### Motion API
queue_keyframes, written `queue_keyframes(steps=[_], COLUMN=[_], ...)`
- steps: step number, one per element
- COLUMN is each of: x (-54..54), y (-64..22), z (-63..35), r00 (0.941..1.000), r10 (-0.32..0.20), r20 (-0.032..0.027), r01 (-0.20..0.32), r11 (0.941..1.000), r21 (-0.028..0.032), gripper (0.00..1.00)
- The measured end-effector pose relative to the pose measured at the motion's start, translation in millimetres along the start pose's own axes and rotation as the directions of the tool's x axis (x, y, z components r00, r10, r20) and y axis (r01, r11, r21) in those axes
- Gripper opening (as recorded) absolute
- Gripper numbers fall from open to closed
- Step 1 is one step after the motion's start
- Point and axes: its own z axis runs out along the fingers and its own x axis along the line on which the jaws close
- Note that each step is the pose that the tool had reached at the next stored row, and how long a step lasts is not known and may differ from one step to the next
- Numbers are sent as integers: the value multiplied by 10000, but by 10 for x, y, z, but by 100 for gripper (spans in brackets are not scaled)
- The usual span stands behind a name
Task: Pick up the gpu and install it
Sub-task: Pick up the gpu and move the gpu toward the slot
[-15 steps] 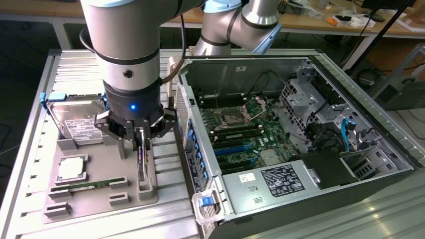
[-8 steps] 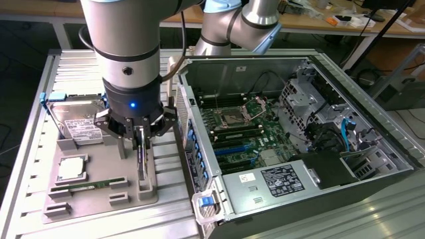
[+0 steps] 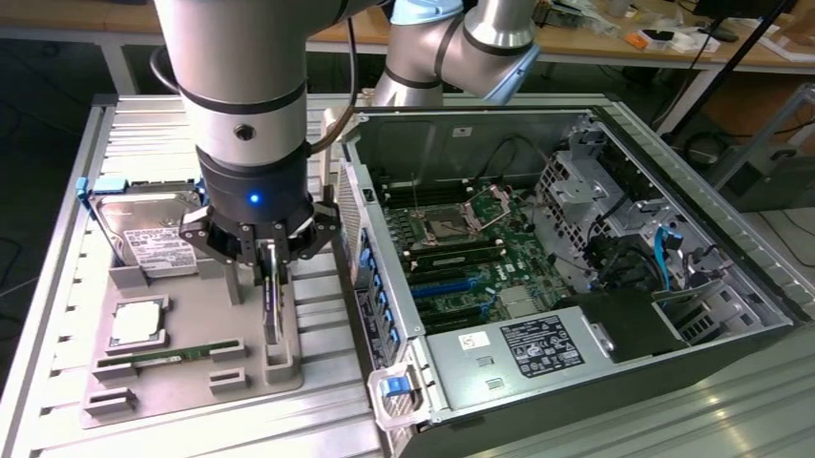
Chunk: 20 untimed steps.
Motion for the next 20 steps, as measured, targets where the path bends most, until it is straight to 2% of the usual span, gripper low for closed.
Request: queue_keyframes(steps=[20], x=[-1], y=[1], z=[-63], r00=[10000], r10=[0], r20=[0], r01=[0], r11=[10000], r21=[0], gripper=[27])
